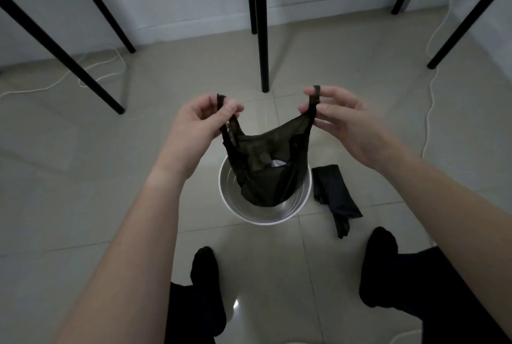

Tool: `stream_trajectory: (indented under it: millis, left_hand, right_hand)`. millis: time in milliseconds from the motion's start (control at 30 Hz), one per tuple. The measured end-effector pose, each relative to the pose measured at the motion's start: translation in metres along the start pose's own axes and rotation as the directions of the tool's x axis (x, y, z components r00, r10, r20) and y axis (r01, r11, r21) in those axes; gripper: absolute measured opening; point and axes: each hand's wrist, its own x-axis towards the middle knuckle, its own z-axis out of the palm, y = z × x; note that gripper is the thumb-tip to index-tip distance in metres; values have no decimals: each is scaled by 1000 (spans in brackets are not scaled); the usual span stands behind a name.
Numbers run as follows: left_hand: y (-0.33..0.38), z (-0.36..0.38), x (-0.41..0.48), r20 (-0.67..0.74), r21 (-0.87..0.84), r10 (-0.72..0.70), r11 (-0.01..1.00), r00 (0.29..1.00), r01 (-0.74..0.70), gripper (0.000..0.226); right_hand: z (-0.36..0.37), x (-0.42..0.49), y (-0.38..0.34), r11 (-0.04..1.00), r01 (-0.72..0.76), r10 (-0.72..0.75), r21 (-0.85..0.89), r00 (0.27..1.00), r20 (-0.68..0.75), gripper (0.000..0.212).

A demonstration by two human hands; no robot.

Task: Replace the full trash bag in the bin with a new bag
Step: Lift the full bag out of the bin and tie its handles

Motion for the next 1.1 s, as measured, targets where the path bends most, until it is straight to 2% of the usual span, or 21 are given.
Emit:
stream_trajectory:
  millis: [67, 167, 300, 400, 500, 633, 733, 833, 933, 1033, 1100]
  left_hand:
    - [-3, 0, 1, 74, -46, 1, 999, 997, 2, 17]
    - [-7, 3, -1, 144, -38, 8, 999, 990, -3, 35]
    - [-11, 3, 1, 126, -48, 9, 999, 992, -3, 31]
    - [-16, 5, 3, 40, -108, -2, 994, 999, 7, 23]
    - [-21, 6, 6, 22, -164, -47, 985, 999, 50, 29]
    - [-25, 9, 6, 151, 3, -75, 997, 986, 75, 33]
    - [-24, 18, 5, 93, 62, -40, 997, 995, 34, 48]
    - [-21, 28, 6, 9, 96, -16, 995, 1000, 15, 47]
    - [-21, 33, 7, -21, 101, -24, 995, 1000, 26, 53]
    - [-18, 29, 10, 82, -52, -128, 990, 988, 133, 46]
    - [-18, 23, 13, 174, -45, -176, 981, 969, 186, 29]
  right_hand:
    - [0, 0, 1, 1000, 9, -9, -19, 1000, 10, 48]
    - [2, -1, 5, 999, 18, -18, -48, 1000, 2, 56]
    - [4, -2, 11, 993, 25, -28, -117, 999, -25, 57]
    - [8, -1, 13, 989, 8, -18, -151, 998, -63, 51]
    - [16, 0, 16, 989, -39, 22, -142, 992, -122, 30]
    - [30, 1, 18, 990, -106, 85, -92, 974, -212, 19]
    - [31, 2, 17, 983, -176, 160, -58, 964, -211, 19]
    - [30, 1, 14, 970, -222, 205, -103, 967, -154, 19]
    - [32, 2, 11, 965, -257, 245, -59, 957, -152, 25]
    - [32, 2, 11, 953, -302, 292, -33, 942, -166, 30]
    - [32, 2, 11, 949, -309, 316, 65, 933, -172, 33]
